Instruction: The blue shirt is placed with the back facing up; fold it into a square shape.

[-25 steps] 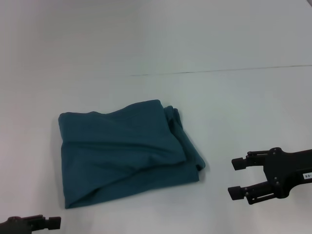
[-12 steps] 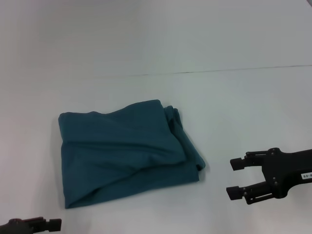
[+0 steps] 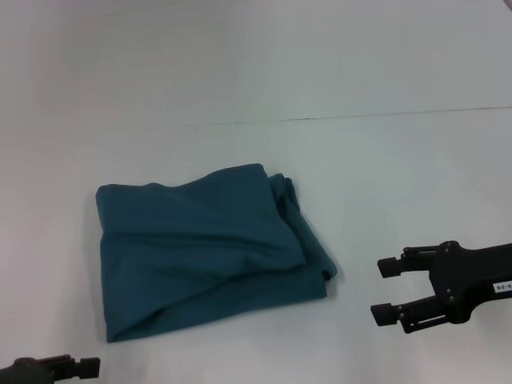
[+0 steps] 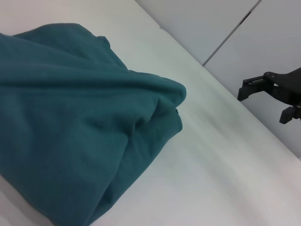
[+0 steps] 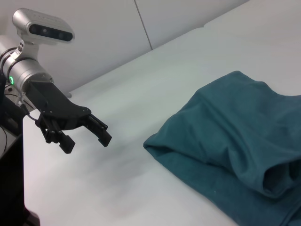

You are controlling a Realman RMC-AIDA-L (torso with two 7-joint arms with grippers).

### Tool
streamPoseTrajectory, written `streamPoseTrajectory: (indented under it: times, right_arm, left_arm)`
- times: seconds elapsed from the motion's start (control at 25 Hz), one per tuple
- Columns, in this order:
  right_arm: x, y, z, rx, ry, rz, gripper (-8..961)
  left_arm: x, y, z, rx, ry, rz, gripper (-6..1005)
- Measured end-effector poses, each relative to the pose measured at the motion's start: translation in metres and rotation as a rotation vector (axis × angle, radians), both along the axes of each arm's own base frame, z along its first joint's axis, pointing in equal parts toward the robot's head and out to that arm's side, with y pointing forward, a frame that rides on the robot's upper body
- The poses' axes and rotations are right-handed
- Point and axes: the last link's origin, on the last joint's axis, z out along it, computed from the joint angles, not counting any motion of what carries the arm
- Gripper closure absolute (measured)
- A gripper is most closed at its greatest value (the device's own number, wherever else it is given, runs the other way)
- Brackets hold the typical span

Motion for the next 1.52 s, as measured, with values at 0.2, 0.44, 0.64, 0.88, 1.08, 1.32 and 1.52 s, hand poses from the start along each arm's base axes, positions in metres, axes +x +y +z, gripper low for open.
streamPoseTrajectory:
  times: [0.2, 0.44, 0.64, 0.88, 1.08, 1.32, 1.52]
  right_arm:
    - [0.001, 0.0, -0.002, -0.001, 0.004, -0.008, 28]
    - [0.001, 0.001, -0.004, 0.0, 0.006, -0.005, 28]
    - [0.002, 0.002, -0.004, 0.006, 0.003, -0.003, 28]
    - [0.002, 0.002, -0.005, 0.005, 0.004, -0.005, 28]
    - [0.003, 0.001, -0.005, 0.003, 0.002, -0.006, 28]
    - [-0.001, 0.007, 0.0, 0.036, 0.008, 0.009, 27]
    - [-0.012, 0.018, 0.004, 0.05, 0.008, 0.046, 27]
  left_arm:
    - [0.0, 0.0, 0.0, 0.0, 0.004, -0.002, 84]
    - [0.0, 0.001, -0.002, 0.004, 0.008, -0.001, 85]
    - [0.0, 0.001, -0.002, 0.005, 0.008, -0.001, 86]
    - [0.0, 0.001, -0.003, 0.004, 0.007, 0.0, 85]
    - [-0.001, 0.001, -0.001, 0.001, 0.008, 0.0, 85]
    - [0.001, 0.009, 0.01, 0.032, 0.021, -0.013, 86]
    - [0.01, 0.026, 0.02, 0.031, 0.034, -0.027, 85]
